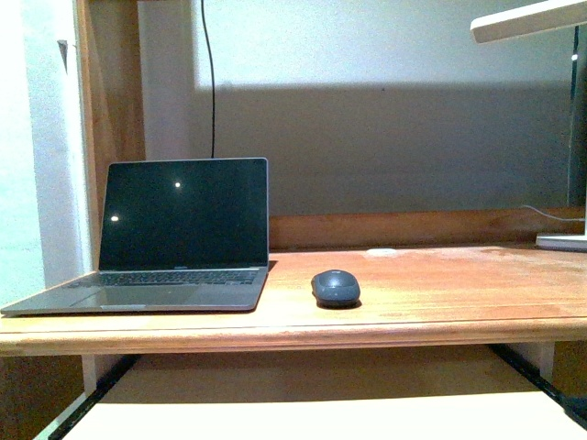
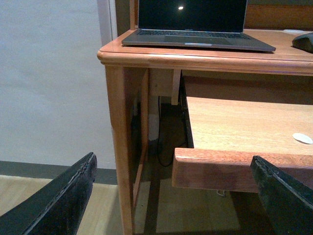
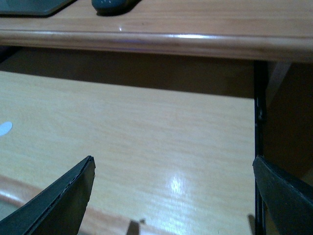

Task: Place mouse

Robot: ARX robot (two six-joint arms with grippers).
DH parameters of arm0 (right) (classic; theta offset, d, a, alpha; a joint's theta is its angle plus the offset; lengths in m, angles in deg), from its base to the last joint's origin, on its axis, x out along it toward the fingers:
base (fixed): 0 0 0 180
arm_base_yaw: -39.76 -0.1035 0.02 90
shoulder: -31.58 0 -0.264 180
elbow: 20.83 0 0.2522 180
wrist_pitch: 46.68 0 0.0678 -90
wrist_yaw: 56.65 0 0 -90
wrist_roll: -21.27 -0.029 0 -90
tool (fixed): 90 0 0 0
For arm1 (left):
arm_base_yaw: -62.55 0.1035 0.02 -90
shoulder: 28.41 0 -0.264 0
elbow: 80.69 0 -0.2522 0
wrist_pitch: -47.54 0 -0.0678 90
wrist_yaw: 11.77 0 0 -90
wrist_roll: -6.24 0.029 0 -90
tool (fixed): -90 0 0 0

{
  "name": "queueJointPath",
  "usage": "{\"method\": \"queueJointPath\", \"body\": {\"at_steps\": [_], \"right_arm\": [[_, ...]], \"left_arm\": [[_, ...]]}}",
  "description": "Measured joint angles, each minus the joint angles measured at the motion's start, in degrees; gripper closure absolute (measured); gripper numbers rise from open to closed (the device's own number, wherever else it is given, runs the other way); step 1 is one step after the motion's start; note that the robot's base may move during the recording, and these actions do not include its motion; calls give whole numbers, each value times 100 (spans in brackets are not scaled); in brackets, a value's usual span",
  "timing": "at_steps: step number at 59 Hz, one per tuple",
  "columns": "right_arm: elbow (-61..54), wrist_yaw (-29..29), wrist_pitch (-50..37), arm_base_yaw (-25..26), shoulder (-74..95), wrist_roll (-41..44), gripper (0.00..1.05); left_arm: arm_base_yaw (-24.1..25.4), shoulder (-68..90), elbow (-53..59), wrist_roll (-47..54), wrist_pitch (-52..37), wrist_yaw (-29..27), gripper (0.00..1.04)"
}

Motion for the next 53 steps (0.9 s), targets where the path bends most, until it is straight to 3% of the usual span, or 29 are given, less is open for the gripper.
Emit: {"method": "queueJointPath", "body": {"at_steps": [29,37,53], "right_arm": [[-1097,-1792,892,579,-1211,643,7],[-1300,-1615,691,448,-1012,852,7],[-1425,-649,-774,-566,273,754,7]], "left_arm": [[0,0,0,0,0,0,8],[0,0,0,0,0,0,8],[0,0,0,0,0,0,8]]}}
